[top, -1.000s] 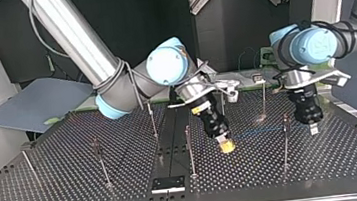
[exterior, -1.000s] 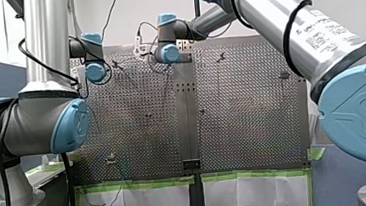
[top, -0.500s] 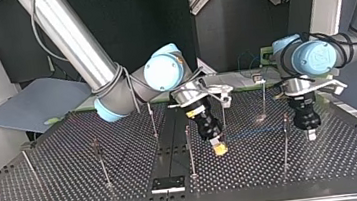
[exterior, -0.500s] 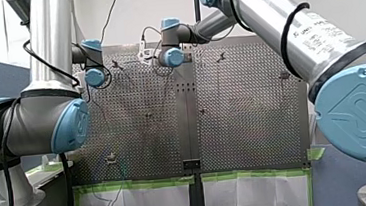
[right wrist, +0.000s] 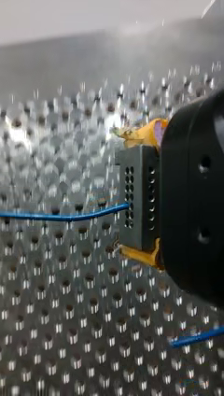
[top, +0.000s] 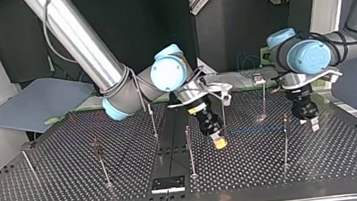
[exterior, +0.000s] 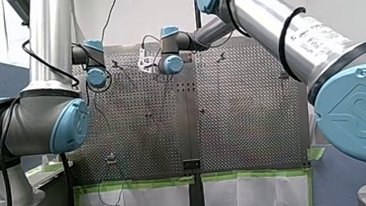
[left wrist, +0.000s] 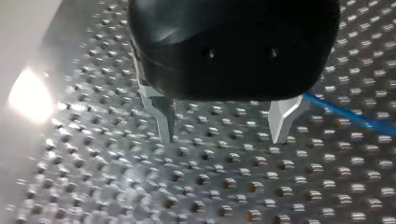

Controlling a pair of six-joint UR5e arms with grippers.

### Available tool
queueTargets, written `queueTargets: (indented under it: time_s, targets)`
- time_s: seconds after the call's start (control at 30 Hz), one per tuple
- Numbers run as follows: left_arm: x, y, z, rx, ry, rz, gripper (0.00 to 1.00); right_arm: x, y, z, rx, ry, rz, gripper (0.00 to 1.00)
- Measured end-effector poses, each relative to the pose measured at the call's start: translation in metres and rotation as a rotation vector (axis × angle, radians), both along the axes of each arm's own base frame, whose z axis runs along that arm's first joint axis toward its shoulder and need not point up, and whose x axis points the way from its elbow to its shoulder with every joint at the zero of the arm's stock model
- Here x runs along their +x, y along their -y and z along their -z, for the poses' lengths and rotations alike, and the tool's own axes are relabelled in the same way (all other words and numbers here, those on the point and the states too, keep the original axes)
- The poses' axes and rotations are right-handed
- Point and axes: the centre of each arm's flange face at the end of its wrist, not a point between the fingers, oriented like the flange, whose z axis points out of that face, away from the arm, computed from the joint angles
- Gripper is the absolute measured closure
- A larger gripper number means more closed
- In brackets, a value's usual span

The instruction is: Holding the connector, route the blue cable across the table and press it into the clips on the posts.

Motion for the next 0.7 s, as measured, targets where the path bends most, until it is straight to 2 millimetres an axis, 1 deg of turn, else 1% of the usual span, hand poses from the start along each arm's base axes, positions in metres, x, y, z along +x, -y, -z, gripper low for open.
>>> queueTargets:
  time_s: [0.17, 0.3, 0.5, 0.7]
  targets:
    - [-0.016, 0.011, 0.020, -0.014, -0.078, 0.009, 0.00, 0.002, 0.001, 0.010, 0.009, -0.010, 0.001, 1.00]
    - [-0.031, 0.020, 0.027, -0.024, -0.114, 0.025, 0.00, 0.001, 0.003, 0.012, 0.014, -0.016, 0.003, 1.00]
    - [-0.050, 0.036, 0.023, -0.056, -0.101, 0.058, 0.00, -0.006, 0.008, 0.020, 0.038, -0.039, 0.025, 1.00]
    - [-0.067, 0.047, 0.011, -0.088, -0.069, 0.086, 0.00, -0.015, 0.014, 0.036, 0.066, -0.070, 0.046, 1.00]
